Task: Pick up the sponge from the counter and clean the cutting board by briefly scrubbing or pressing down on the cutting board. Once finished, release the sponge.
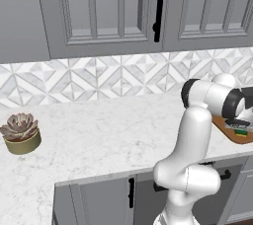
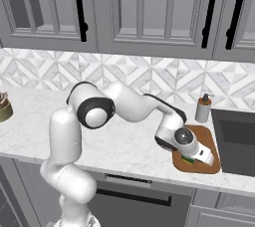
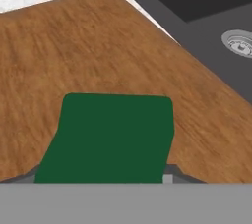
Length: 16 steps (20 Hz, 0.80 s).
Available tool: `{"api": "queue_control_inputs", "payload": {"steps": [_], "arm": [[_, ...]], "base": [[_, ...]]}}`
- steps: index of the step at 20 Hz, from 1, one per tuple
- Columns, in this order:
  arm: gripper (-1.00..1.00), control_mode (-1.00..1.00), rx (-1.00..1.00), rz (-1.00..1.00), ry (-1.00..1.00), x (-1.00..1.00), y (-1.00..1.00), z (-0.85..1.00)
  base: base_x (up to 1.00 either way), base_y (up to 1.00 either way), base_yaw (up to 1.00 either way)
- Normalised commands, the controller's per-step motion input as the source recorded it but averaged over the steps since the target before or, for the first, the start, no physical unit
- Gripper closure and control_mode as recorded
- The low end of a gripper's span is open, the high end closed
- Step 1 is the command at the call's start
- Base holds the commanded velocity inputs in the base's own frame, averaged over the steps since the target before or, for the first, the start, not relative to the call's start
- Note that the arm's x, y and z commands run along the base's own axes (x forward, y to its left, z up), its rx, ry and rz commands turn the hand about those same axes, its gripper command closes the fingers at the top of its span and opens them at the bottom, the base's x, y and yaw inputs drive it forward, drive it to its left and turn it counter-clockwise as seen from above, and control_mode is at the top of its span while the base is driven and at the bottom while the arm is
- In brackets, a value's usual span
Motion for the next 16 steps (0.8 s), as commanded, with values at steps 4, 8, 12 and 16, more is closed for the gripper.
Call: {"api": "queue_control_inputs", "payload": {"steps": [4,8,12,16], "arm": [[1.0,-1.0,-0.03,0.0,0.0,-0.14,0.0,-0.33],[1.0,-1.0,-0.03,0.0,-0.07,0.38,0.04,-0.36],[1.0,-1.0,-0.01,0.0,-0.15,0.71,0.19,-0.37],[1.0,-1.0,0.0,0.0,-0.16,0.76,0.29,-0.24]], "base": [[0.0,0.0,0.0],[0.0,0.0,0.0],[0.0,0.0,0.0],[0.0,0.0,0.0]]}}
